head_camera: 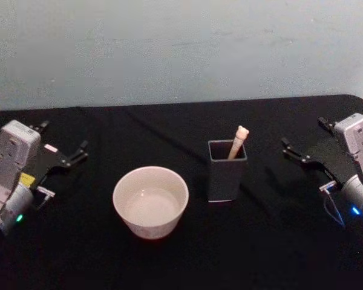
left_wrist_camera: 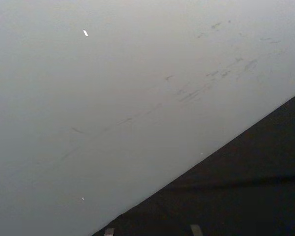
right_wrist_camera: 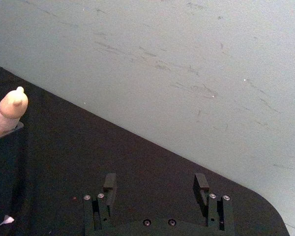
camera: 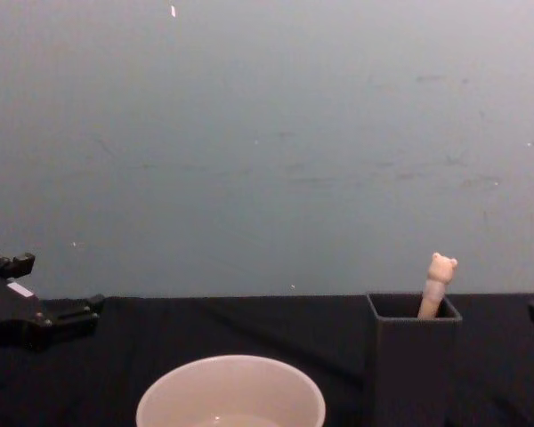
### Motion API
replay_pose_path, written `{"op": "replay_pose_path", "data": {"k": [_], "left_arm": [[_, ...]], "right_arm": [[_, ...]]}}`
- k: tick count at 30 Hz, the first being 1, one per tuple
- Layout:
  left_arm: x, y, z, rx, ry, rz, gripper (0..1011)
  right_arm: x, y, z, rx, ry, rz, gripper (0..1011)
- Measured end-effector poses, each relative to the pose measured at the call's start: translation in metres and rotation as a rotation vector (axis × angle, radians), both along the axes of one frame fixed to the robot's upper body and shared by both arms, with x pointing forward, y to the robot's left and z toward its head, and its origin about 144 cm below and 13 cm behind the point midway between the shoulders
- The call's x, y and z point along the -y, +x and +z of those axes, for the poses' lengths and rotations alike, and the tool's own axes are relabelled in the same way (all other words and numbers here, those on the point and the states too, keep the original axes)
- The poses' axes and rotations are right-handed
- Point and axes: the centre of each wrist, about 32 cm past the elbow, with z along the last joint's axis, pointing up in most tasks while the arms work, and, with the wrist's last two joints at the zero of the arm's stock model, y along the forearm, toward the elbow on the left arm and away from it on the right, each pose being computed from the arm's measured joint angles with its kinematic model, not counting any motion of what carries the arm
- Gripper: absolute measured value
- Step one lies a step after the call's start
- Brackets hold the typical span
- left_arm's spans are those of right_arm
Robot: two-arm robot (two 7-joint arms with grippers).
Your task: Pick up the stirring spoon with one hand, stir inside the cup, then place it back in its original position.
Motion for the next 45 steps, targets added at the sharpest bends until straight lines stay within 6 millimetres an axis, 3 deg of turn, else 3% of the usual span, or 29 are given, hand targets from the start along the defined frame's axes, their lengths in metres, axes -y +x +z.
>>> {"op": "replay_pose_path", "data": {"k": [30,36,45], "left_arm": [[0.000,0.000,0.000,0.000,0.000,0.000,1001],[0.000,0.000,0.000,0.000,0.000,0.000,1001],[0.000,0.000,0.000,0.000,0.000,0.000,1001]], "right_arm": [[-0.001,0.002,0.001,0.004,0.007,-0.001,1000],[0.002,0.005,0.006,0.000,0.053,0.015,1000],[0.014,-0.005,0.024,-0.041,0.172,0.106,1000]]}}
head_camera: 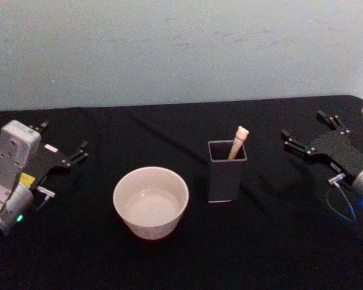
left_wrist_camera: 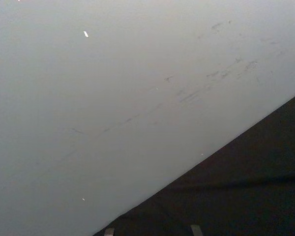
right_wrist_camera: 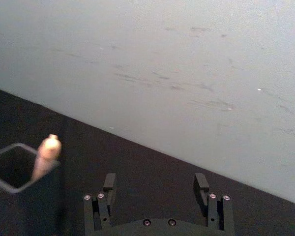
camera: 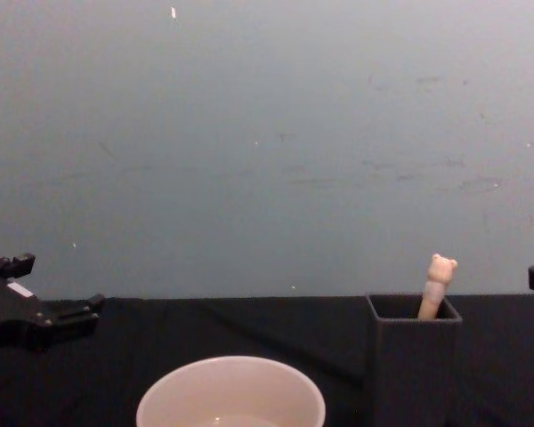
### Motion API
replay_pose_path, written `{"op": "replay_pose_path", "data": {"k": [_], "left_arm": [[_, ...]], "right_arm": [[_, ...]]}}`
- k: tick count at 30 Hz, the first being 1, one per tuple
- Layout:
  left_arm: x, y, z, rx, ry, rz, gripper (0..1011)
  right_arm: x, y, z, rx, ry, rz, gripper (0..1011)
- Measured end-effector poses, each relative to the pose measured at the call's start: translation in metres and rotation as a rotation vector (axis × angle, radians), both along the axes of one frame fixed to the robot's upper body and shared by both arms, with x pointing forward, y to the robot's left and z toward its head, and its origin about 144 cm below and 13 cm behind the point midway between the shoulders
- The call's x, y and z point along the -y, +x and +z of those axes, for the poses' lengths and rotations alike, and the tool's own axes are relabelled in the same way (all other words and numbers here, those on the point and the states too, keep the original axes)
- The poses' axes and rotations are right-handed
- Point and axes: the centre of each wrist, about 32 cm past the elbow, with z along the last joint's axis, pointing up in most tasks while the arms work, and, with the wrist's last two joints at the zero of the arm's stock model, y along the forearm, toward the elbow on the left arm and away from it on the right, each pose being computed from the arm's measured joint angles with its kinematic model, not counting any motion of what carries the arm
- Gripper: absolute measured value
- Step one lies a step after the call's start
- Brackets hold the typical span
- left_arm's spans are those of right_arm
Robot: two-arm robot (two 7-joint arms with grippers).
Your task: Pick up the stirring spoon with one hand, stir inside the cup, then place it back in its original position.
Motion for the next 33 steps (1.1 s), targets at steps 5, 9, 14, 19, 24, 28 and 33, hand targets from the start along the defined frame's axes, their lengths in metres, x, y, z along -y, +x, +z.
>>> {"op": "replay_pose_path", "data": {"k": [5,9,14,19,24,28,33], "left_arm": [[0.000,0.000,0.000,0.000,0.000,0.000,1001],[0.000,0.000,0.000,0.000,0.000,0.000,1001],[0.000,0.000,0.000,0.000,0.000,0.000,1001],[0.000,0.000,0.000,0.000,0.000,0.000,1001],[0.000,0.000,0.000,0.000,0.000,0.000,1002],[0.000,0.000,0.000,0.000,0.000,0.000,1001],[0.000,0.000,0.000,0.000,0.000,0.000,1001]], "right_arm": [[0.003,-0.012,0.007,-0.027,0.044,0.063,1000],[0.000,-0.023,0.007,-0.054,0.063,0.128,1000],[-0.006,-0.027,0.004,-0.074,0.069,0.178,1000],[-0.015,-0.026,0.001,-0.078,0.072,0.220,1000],[-0.022,-0.020,0.003,-0.084,0.080,0.240,1000],[-0.030,-0.012,0.005,-0.095,0.095,0.252,1000],[-0.038,-0.003,0.008,-0.120,0.117,0.255,1000]]}}
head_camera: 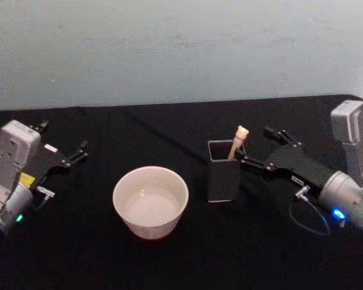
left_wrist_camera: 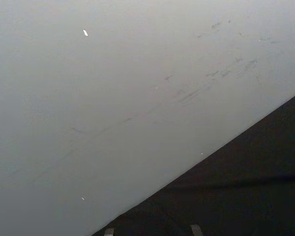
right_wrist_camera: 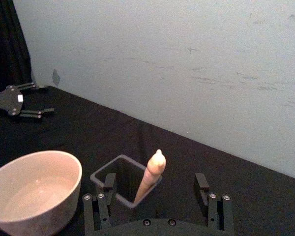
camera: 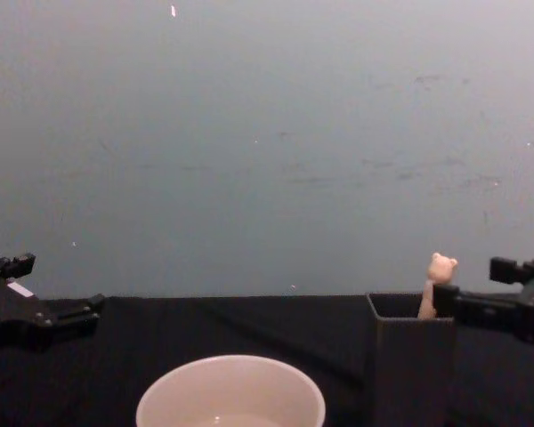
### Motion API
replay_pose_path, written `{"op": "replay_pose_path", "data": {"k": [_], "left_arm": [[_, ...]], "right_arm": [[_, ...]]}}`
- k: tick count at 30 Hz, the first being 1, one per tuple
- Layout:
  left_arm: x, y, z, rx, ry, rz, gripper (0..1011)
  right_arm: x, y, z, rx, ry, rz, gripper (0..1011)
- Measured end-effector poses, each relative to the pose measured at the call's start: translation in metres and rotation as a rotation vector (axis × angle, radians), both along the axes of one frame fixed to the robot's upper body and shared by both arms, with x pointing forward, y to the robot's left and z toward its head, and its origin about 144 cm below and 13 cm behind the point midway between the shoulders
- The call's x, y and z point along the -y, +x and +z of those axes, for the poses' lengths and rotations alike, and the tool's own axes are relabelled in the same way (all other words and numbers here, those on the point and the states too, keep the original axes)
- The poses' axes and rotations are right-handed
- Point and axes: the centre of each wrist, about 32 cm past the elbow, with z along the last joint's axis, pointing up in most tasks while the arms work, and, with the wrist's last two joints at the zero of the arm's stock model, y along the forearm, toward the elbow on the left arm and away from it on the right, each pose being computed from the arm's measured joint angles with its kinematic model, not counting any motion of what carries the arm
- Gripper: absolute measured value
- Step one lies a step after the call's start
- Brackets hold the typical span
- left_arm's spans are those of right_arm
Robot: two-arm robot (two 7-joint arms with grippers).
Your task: Pick up the stirring spoon with one hand, stir inside the cup, then place it back in its original position.
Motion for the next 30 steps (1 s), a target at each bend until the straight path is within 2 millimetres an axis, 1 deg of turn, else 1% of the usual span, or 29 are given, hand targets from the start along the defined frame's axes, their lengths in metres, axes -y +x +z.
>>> {"op": "replay_pose_path", "data": {"k": [8,16,30], "left_arm": [[0.000,0.000,0.000,0.000,0.000,0.000,1001],[0.000,0.000,0.000,0.000,0.000,0.000,1001],[0.000,0.000,0.000,0.000,0.000,0.000,1001]], "right_arm": [[-0.010,0.016,0.006,-0.053,0.044,-0.001,1000],[-0.012,0.029,0.009,-0.121,0.076,-0.002,1000],[-0.011,0.037,0.009,-0.173,0.092,0.003,1000]]}}
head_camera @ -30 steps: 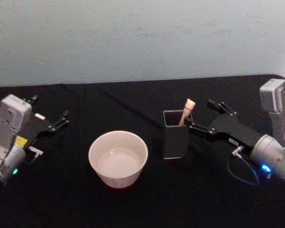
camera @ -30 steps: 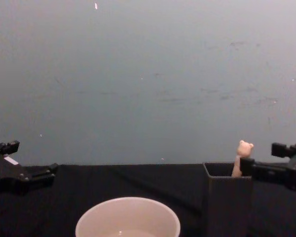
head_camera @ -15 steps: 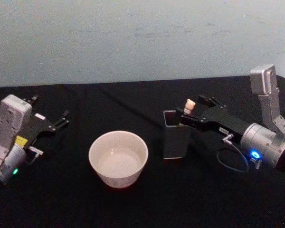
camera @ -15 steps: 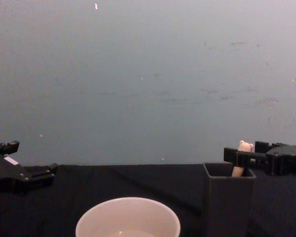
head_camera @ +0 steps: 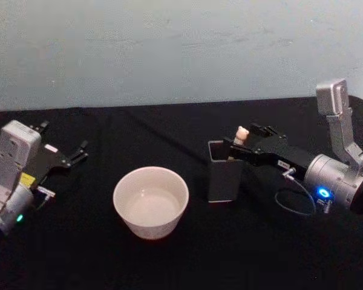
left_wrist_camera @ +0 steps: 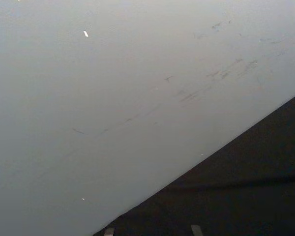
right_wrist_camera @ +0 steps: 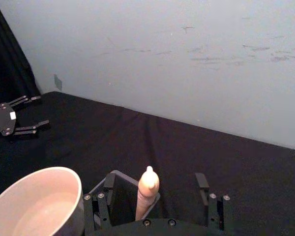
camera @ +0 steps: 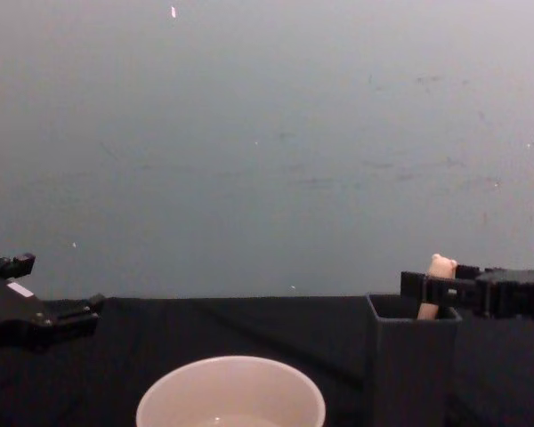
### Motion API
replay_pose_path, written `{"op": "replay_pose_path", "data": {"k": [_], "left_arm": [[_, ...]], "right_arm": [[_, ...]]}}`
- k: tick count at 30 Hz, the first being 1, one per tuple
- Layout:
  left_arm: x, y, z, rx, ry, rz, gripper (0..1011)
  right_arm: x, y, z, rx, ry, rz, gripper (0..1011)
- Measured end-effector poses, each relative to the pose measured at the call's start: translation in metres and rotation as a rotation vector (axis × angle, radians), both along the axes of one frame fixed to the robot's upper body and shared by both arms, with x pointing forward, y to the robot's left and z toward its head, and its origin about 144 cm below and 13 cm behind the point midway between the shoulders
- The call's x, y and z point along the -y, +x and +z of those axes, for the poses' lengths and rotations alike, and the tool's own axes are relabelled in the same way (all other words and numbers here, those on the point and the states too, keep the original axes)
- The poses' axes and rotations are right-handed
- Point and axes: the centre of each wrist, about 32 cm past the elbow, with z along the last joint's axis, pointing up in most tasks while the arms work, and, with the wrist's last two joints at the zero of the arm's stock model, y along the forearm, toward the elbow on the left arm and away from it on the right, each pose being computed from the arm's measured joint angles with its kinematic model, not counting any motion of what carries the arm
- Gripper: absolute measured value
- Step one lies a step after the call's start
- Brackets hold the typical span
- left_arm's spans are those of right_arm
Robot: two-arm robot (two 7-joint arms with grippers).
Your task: Pick up the stirring spoon with one hand, stir inside the cup, then place it back in its original position.
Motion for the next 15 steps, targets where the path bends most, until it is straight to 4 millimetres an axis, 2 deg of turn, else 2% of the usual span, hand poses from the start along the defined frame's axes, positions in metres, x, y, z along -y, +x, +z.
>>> {"op": "replay_pose_path", "data": {"k": [15], "left_arm": [[0.0000,0.0000,0.0000,0.000,0.000,0.000,1001]], "right_arm": [[0.0013,0.0034,-0.0016,-0.009,0.001,0.009,1000]]}}
